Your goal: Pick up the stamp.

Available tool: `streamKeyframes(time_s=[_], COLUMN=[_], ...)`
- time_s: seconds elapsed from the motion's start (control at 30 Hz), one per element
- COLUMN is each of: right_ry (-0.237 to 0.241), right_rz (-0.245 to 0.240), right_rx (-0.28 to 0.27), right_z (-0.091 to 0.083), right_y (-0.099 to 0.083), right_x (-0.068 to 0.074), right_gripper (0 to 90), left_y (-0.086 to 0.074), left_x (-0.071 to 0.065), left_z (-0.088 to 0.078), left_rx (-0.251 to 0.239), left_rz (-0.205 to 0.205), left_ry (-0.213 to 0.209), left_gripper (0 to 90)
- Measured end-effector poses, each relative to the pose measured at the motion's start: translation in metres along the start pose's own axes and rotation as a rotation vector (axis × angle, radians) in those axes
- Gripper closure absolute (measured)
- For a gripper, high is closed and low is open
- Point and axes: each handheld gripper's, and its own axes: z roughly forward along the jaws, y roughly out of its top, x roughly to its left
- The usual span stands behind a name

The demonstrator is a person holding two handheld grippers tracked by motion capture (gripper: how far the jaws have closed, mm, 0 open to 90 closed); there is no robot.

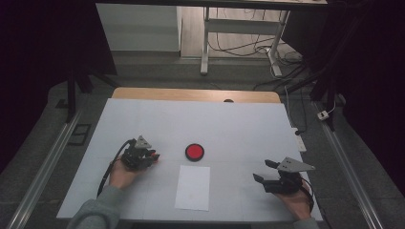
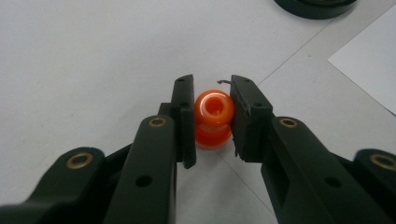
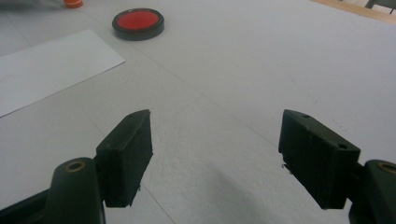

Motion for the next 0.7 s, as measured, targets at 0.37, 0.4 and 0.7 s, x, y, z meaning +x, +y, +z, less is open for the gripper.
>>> streamKeyframes(time_s=[0.37, 0.4, 0.7], right_ry=[0.005, 0.004, -0.001], right_rz=[-0.002, -0.004, -0.008], right_rx=[0.007, 0.007, 0.005], right_z=[0.004, 0.004, 0.006], right_y=[-0.001, -0.001, 0.000], right_x=[0.001, 0.001, 0.003], right_gripper=[25.6, 25.6, 25.9], left_y=[0.000, 0.000, 0.001], left_x=[0.003, 0.003, 0.003], left_z=[-0.013, -0.014, -0.021], left_rx=[-0.050, -0.055, -0.089], left_rz=[-0.018, -0.023, -0.020], left_ry=[-0.006, -0.009, -0.028], left_gripper=[72.3, 72.3, 72.3])
